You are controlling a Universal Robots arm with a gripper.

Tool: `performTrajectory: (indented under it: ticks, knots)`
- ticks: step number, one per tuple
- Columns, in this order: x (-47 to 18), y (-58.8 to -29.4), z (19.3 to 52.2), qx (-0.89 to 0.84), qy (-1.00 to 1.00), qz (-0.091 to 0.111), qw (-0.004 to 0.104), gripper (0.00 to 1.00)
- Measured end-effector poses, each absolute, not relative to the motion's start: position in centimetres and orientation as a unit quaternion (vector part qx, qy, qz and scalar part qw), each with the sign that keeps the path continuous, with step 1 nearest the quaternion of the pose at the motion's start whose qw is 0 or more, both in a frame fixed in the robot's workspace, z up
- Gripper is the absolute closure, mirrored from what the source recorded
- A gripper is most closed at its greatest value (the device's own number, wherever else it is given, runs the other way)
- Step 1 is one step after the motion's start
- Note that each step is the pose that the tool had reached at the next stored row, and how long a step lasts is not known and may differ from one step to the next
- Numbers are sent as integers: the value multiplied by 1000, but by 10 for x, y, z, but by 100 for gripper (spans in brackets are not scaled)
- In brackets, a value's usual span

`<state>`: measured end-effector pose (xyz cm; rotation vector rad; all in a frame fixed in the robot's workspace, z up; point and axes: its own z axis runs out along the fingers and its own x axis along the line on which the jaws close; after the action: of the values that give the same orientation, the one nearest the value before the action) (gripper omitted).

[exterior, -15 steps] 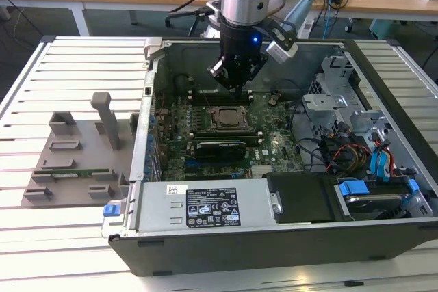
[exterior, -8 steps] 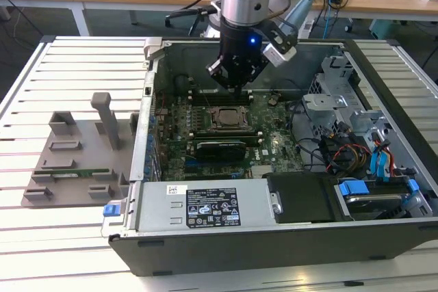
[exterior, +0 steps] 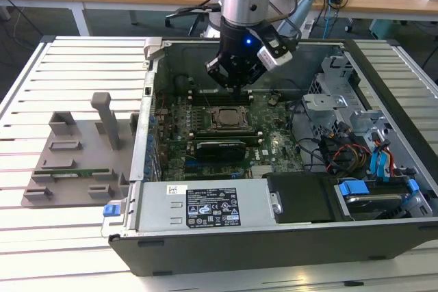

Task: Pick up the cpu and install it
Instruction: 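Install the first cpu locking lever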

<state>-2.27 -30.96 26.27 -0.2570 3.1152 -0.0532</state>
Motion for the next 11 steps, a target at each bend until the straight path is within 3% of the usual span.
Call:
performTrajectory:
  ticks: [11]
  knots:
    - [-48, -310, 263, -82, 996, -16, 8, 89]
